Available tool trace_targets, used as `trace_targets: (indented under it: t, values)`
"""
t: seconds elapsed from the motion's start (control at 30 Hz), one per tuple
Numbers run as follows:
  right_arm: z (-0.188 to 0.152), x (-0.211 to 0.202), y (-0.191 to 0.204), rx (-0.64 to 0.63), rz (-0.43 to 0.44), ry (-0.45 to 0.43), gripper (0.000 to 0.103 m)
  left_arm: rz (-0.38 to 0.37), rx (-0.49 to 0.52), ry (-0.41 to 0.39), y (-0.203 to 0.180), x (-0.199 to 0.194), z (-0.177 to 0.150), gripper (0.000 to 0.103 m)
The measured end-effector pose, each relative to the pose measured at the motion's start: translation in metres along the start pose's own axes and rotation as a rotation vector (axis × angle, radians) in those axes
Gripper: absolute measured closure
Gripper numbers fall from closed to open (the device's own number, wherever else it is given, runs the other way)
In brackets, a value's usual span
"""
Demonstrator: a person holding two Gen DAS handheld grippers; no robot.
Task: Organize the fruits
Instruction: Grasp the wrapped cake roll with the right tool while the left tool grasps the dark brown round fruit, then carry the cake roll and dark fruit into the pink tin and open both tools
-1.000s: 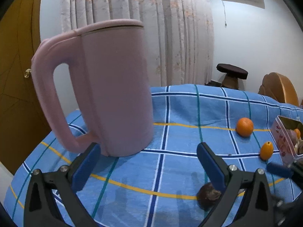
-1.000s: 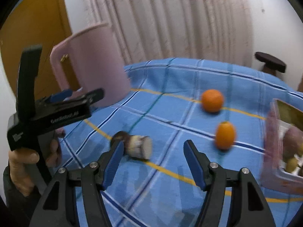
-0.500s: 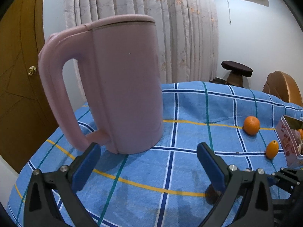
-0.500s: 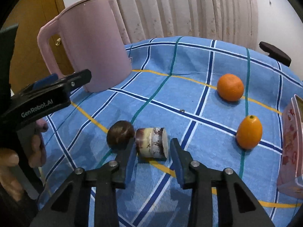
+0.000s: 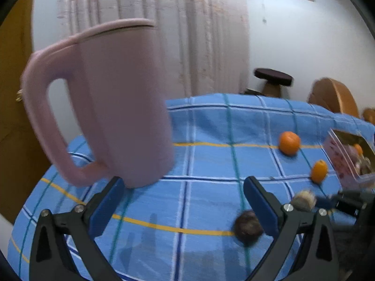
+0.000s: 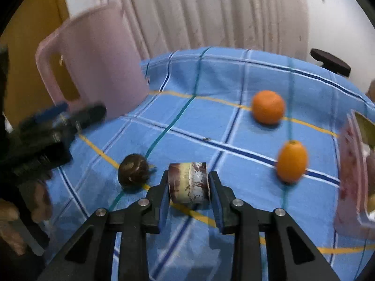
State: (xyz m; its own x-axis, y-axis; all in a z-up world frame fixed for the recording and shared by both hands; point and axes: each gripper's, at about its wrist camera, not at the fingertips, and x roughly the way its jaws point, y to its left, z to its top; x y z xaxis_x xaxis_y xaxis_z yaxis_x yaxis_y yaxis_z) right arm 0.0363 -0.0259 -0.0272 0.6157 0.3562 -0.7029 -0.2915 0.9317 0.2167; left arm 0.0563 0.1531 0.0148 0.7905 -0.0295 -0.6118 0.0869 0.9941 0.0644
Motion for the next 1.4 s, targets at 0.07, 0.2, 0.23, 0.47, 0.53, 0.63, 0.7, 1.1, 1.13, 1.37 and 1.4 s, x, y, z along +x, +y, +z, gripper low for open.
trace_targets:
  t: [0.07, 0.2, 0.23, 0.47, 0.53, 0.63, 0.7, 1.1, 1.13, 1.37, 1.4]
  values:
    - [-0.001, -0.016, -0.013, 0.031, -0.007, -0.045, 0.070, -0.055, 0.038, 0.027, -0.010, 0.002, -0.003, 0.001]
    - [-0.002, -0.039, -0.032, 0.047, -0.083, -0.127, 0.070, -0.138, 0.107, 0.114, -0.033, 0.011, -0.012, 0.021]
    - [-0.002, -0.039, -0.036, 0.054, -0.086, -0.132, 0.070, -0.136, 0.125, 0.141, -0.039, 0.016, -0.016, 0.032]
    - [-0.004, -0.037, -0.048, 0.082, -0.072, -0.111, 0.070, -0.218, 0.155, 0.227, -0.058, 0.030, -0.030, 0.036]
    - [-0.005, -0.038, -0.050, 0.086, -0.065, -0.112, 0.070, -0.214, 0.156, 0.230, -0.059, 0.033, -0.033, 0.041]
    - [-0.006, -0.041, -0.049, 0.082, -0.061, -0.118, 0.070, -0.243, 0.147, 0.233, -0.058, 0.030, -0.032, 0.058]
    - [-0.006, -0.041, -0.050, 0.081, -0.058, -0.116, 0.070, -0.240, 0.151, 0.225, -0.059, 0.031, -0.031, 0.063]
    - [-0.007, -0.039, -0.048, 0.072, -0.067, -0.109, 0.070, -0.274, 0.123, 0.214, -0.057, 0.032, -0.029, 0.065]
    - [-0.006, -0.040, -0.048, 0.069, -0.070, -0.113, 0.070, -0.278, 0.123, 0.198, -0.058, 0.030, -0.028, 0.065]
    - [0.001, -0.062, -0.058, 0.086, -0.100, -0.192, 0.070, -0.252, 0.108, 0.028, -0.063, 0.005, -0.018, 0.065]
    - [0.001, -0.065, -0.060, 0.087, -0.109, -0.200, 0.070, -0.253, 0.104, 0.023, -0.065, 0.005, -0.017, 0.065]
